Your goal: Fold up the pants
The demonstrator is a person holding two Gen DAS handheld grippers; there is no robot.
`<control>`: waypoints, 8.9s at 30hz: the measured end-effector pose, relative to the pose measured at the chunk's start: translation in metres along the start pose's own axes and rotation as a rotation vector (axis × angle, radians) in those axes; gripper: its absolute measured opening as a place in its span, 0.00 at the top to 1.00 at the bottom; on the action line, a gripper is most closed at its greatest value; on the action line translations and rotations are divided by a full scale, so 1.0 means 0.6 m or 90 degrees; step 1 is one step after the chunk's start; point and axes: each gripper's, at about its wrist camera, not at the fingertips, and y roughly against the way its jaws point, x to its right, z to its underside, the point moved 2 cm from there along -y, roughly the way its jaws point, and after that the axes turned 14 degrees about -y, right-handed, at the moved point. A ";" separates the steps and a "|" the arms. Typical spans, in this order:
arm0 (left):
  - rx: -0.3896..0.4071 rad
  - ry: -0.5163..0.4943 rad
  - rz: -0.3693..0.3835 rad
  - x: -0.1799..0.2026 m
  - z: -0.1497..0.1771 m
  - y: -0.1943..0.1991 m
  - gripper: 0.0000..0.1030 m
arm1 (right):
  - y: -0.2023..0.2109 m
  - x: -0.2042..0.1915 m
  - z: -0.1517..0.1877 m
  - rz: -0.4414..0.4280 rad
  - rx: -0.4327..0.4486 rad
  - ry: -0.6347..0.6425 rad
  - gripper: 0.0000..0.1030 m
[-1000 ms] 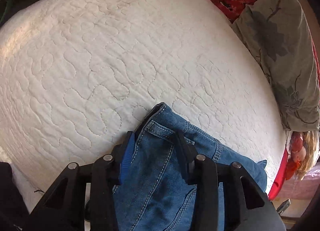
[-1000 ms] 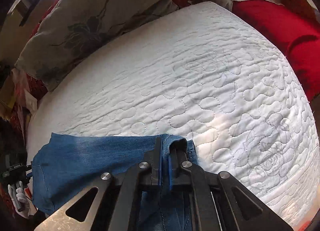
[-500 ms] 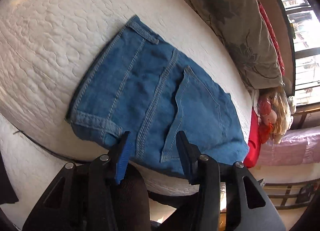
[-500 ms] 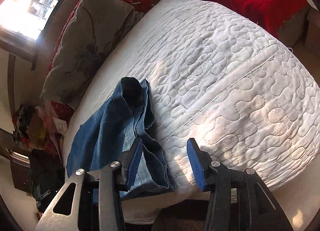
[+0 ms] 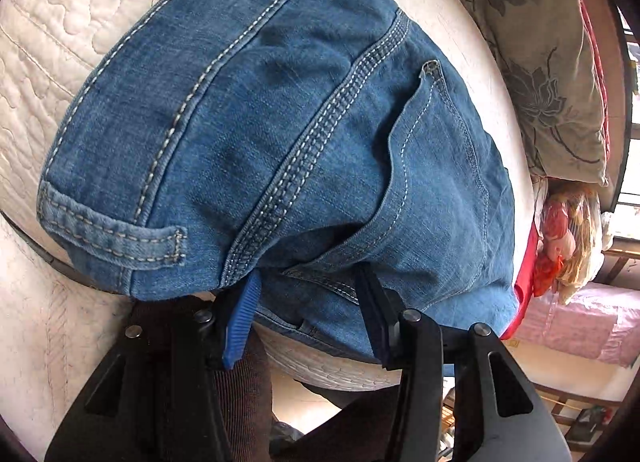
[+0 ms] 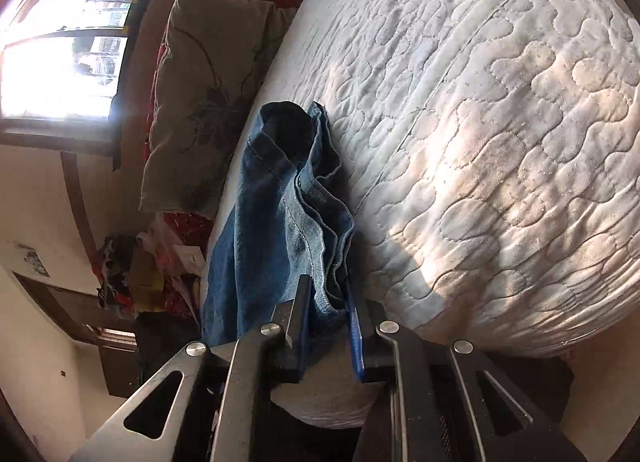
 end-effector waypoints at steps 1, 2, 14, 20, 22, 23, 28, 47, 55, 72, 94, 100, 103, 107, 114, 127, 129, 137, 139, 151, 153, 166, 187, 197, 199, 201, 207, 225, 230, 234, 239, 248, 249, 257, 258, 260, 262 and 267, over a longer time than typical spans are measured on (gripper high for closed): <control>0.002 -0.001 0.000 -0.002 0.001 0.001 0.55 | 0.009 -0.020 0.009 0.010 0.011 0.035 0.85; 0.001 -0.001 -0.001 -0.004 0.001 0.000 0.55 | 0.017 -0.026 0.017 0.024 0.017 0.054 0.85; 0.010 -0.095 0.010 0.040 0.031 0.045 0.55 | 0.042 0.014 0.014 0.109 0.038 0.013 0.68; 0.166 -0.152 -0.005 0.054 -0.020 0.173 0.52 | 0.029 -0.072 -0.044 0.081 0.081 0.063 0.52; 0.179 -0.116 -0.026 0.034 -0.078 0.180 0.52 | -0.006 -0.093 -0.063 0.095 0.079 0.071 0.52; 0.171 -0.098 -0.029 0.022 -0.106 0.175 0.52 | -0.026 -0.102 -0.073 0.099 0.074 0.071 0.52; 0.121 -0.061 -0.094 0.001 -0.195 0.105 0.52 | -0.117 -0.129 -0.094 0.175 0.052 0.100 0.79; 0.078 -0.383 -0.127 0.255 -0.156 0.076 0.49 | 0.040 -0.029 -0.014 0.103 0.054 0.020 0.54; -0.092 -0.604 -0.067 0.585 -0.097 -0.077 0.46 | 0.033 0.098 0.051 0.007 0.013 -0.145 0.51; -0.449 -0.946 -0.113 0.813 0.015 -0.373 0.46 | -0.029 0.114 0.058 -0.108 -0.016 -0.182 0.54; -0.571 -1.226 -0.087 0.788 0.153 -0.405 0.58 | -0.025 0.080 0.053 -0.075 0.025 -0.142 0.79; -0.497 -1.129 -0.077 0.796 0.119 -0.412 0.82 | -0.035 0.072 0.044 -0.059 0.026 -0.133 0.82; -0.442 -1.099 -0.064 0.783 0.116 -0.392 0.86 | -0.031 0.060 0.044 -0.058 0.030 -0.120 0.86; -0.391 -1.042 -0.006 0.764 0.110 -0.352 0.88 | -0.020 0.017 0.049 -0.048 0.038 -0.055 0.86; -0.318 -0.947 0.085 0.744 0.045 -0.261 0.89 | -0.009 -0.055 0.056 -0.037 0.044 0.023 0.86; -0.210 -0.771 0.137 0.594 -0.054 -0.151 0.89 | -0.105 -0.256 0.148 -0.040 -0.100 0.229 0.86; -0.208 -0.726 0.121 0.550 -0.074 -0.152 0.89 | -0.150 -0.280 0.174 -0.022 -0.150 0.269 0.86; -0.168 -0.546 -0.030 0.361 -0.126 -0.146 0.86 | -0.352 -0.282 0.269 0.135 -0.321 0.397 0.72; -0.139 -0.504 -0.035 0.326 -0.131 -0.117 0.86 | -0.363 -0.282 0.274 0.168 -0.330 0.422 0.72; -0.046 -0.340 0.042 0.218 0.051 -0.037 0.59 | -0.169 -0.392 0.114 -0.003 -0.222 0.437 0.41; -0.048 -0.313 0.038 0.213 0.084 -0.056 0.59 | -0.202 -0.419 0.090 0.031 -0.205 0.488 0.41; -0.089 -0.200 -0.047 0.217 0.118 -0.148 0.59 | -0.464 -0.415 0.175 0.237 -0.346 0.808 0.98; -0.098 -0.287 -0.053 0.362 0.136 -0.207 0.59 | -0.389 -0.341 -0.051 0.242 -0.280 0.539 0.62; -0.157 -0.233 -0.025 0.310 0.121 -0.247 0.59 | -0.426 -0.361 -0.071 0.253 -0.212 0.525 0.91; -0.169 -0.229 0.004 0.292 0.124 -0.230 0.59 | -0.401 -0.378 -0.072 0.219 -0.191 0.509 0.91; -0.165 -0.229 0.024 0.276 0.126 -0.208 0.59 | -0.374 -0.396 -0.060 0.178 -0.193 0.516 0.90; -0.103 -0.183 0.062 0.208 0.121 -0.140 0.59 | -0.377 -0.394 0.050 0.128 -0.323 0.566 0.82; 0.159 0.142 0.187 -0.101 0.068 0.027 0.49 | -0.435 -0.507 0.205 0.176 -0.321 0.633 0.55; 0.183 0.221 0.260 -0.166 0.057 -0.001 0.48 | -0.503 -0.536 0.273 0.193 -0.357 0.636 0.55; 0.187 0.246 0.302 -0.206 0.059 -0.018 0.48 | -0.526 -0.546 0.322 0.205 -0.382 0.668 0.55; 0.197 0.229 0.320 -0.183 0.052 -0.024 0.48 | -0.559 -0.565 0.355 0.218 -0.394 0.710 0.55; 0.194 0.248 0.356 -0.189 0.053 -0.034 0.48 | -0.702 -0.593 0.441 0.248 -0.451 0.815 0.55; 0.194 0.248 0.356 -0.188 0.053 -0.034 0.48 | -0.719 -0.592 0.455 0.253 -0.465 0.825 0.55; 0.178 0.273 0.348 -0.192 0.042 -0.037 0.49 | -0.794 -0.563 0.552 0.311 -0.474 0.988 0.56; 0.178 0.271 0.341 -0.190 0.039 -0.035 0.54 | -0.787 -0.564 0.557 0.304 -0.467 1.008 0.64; 0.184 0.258 0.325 -0.183 0.035 -0.027 0.63 | -0.775 -0.567 0.550 0.303 -0.453 1.015 0.81; 0.192 0.245 0.299 -0.172 0.035 -0.016 0.69 | -0.752 -0.577 0.532 0.276 -0.453 0.985 0.85; 0.238 0.141 0.175 -0.114 0.042 0.033 0.78 | -0.679 -0.608 0.506 0.210 -0.437 0.927 0.86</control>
